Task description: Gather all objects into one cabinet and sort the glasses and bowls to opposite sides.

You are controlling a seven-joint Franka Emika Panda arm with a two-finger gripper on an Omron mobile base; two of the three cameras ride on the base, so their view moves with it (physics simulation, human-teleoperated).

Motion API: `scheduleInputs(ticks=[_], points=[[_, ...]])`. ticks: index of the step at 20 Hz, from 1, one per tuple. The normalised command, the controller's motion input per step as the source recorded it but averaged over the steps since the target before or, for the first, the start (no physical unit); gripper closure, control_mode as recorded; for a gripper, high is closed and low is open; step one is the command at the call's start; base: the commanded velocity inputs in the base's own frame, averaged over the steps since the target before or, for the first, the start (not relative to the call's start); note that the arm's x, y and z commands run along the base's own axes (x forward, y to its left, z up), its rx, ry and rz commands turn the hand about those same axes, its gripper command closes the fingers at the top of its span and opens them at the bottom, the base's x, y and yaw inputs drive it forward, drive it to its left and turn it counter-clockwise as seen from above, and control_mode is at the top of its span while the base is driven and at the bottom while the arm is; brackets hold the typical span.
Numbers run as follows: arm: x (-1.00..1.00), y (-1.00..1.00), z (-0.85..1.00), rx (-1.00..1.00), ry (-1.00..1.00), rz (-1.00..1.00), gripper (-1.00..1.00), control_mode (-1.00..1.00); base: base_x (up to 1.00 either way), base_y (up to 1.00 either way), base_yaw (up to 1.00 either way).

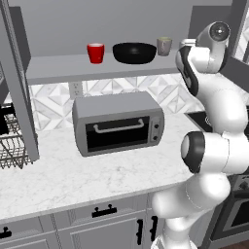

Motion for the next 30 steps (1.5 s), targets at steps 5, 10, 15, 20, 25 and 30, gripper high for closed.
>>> scheduleInputs(ticks=[5, 10, 15, 20, 25, 30], points=[[0.50, 0.00, -0.15, 0.00, 0.00, 0.00, 1.00, -1.00, 0.00, 0.00, 0.00], [0.57, -0.04, -0.05, 0.00, 0.00, 0.00, 1.00, -1.00, 0.00, 0.00, 0.00], [0.31, -0.04, -0.11, 0.00, 0.00, 0.01, 1.00, -1.00, 0.00, 0.00, 0.00], [-0.03, -0.03, -0.17, 0.00, -0.08, 0.03, 1.00, -1.00, 0.00, 0.00, 0.00], [0.00, -0.06, -0.08, 0.00, -0.16, 0.00, 1.00, -1.00, 0.00, 0.00, 0.00], [0.01, -0.01, -0.35, 0.00, -0.09, 0.00, 1.00, -1.00, 0.00, 0.00, 0.00]])
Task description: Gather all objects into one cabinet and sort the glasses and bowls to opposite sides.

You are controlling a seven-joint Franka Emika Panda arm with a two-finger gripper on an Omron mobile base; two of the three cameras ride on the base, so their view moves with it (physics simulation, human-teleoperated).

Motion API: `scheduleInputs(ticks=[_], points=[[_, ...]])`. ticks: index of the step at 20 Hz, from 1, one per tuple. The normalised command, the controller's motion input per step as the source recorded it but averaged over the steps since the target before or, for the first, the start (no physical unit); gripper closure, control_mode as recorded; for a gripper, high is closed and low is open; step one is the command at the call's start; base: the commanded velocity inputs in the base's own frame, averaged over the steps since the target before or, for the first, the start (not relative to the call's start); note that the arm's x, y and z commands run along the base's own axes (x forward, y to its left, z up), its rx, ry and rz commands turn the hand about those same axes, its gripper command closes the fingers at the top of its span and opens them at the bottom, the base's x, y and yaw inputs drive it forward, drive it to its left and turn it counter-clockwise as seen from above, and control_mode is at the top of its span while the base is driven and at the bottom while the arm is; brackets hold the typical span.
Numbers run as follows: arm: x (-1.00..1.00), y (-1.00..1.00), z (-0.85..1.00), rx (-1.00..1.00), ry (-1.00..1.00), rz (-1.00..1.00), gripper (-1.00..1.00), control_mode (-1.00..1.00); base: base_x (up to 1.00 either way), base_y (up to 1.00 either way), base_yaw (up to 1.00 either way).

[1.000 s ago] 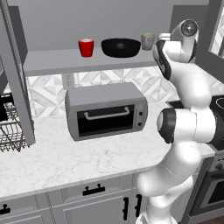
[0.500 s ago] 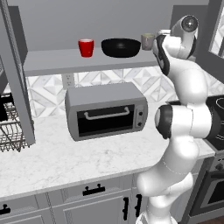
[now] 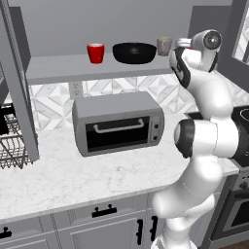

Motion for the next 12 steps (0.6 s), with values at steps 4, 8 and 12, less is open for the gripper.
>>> scheduleInputs(ticks=[4, 8, 12], points=[[0.00, 0.00, -0.17, 0.00, -0.08, 0.00, 1.00, -1.00, 0.00, 0.00, 0.00], [0.00, 0.00, 0.00, 0.00, 0.00, 0.00, 1.00, -1.00, 0.00, 0.00, 0.00], [0.00, 0.04, -0.03, 0.02, 0.00, 0.00, 1.00, -1.00, 0.00, 0.00, 0.00]])
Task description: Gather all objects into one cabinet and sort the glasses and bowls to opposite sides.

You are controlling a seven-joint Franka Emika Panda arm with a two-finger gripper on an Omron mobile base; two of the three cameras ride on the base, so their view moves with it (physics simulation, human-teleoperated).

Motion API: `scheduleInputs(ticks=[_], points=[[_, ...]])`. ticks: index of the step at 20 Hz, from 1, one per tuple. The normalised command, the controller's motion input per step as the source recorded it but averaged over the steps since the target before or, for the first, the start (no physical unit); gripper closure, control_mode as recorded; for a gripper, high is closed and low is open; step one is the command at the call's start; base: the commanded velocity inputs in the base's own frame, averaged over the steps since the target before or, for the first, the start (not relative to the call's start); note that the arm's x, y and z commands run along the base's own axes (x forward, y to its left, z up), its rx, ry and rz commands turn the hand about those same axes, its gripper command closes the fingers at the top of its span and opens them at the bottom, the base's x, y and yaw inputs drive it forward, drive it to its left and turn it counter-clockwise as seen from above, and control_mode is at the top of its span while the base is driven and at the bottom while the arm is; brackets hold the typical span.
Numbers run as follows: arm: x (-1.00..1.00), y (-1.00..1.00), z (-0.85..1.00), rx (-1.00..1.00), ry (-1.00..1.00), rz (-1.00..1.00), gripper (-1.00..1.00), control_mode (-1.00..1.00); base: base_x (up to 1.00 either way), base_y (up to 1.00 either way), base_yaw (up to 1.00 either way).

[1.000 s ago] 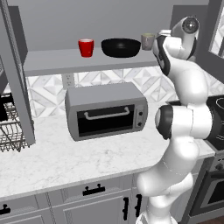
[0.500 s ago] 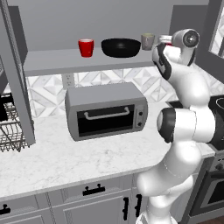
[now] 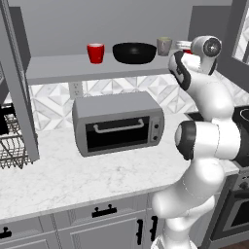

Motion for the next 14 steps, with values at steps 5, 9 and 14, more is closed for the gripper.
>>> scheduleInputs(ticks=[5, 9, 14], points=[[-0.03, 0.48, -0.23, 0.10, 0.00, 0.09, -1.00, -1.00, 0.00, 0.00, 0.00], [0.00, 0.00, -0.01, 0.08, 0.00, 0.01, -1.00, -1.00, 0.00, 0.00, 0.00], [0.00, 0.00, 0.00, 0.08, 0.00, 0.00, -1.00, -1.00, 0.00, 0.00, 0.00]])
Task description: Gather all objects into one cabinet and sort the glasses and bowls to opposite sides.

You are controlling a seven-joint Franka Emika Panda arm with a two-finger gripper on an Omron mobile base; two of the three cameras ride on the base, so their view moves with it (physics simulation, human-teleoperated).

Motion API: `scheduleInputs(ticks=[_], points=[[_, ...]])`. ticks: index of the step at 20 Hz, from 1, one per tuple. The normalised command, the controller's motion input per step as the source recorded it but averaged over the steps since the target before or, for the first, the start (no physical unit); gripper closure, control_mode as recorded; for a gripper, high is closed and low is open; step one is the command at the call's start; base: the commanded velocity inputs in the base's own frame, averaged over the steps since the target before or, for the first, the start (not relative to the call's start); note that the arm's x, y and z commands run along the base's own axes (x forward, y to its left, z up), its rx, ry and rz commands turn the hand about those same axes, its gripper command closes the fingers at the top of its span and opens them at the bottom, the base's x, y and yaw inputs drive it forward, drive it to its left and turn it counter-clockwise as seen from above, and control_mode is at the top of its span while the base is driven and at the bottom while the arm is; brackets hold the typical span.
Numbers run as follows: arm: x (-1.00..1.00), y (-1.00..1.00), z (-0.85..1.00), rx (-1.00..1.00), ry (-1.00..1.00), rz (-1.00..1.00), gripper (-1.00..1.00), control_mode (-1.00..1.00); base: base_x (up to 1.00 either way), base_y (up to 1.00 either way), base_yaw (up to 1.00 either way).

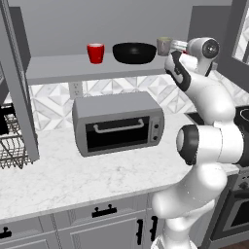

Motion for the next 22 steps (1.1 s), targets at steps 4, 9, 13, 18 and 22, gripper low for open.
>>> scheduleInputs(ticks=[4, 9, 13, 18, 22], points=[[0.00, 0.00, 0.01, 0.07, -0.04, 0.01, -1.00, -1.00, 0.00, 0.00, 0.00], [-0.24, 0.00, 0.18, -0.04, -0.16, 0.04, -1.00, -1.00, 0.00, 0.00, 0.00], [-0.50, 0.00, 0.02, -0.14, -0.12, 0.03, -1.00, -1.00, 0.00, 0.00, 0.00], [-0.62, -0.02, 0.00, -0.20, -0.07, 0.00, -1.00, -1.00, 0.00, 0.00, 0.00], [-0.71, 0.23, 0.14, -0.24, -0.05, 0.00, -1.00, -1.00, 0.00, 0.00, 0.00]])
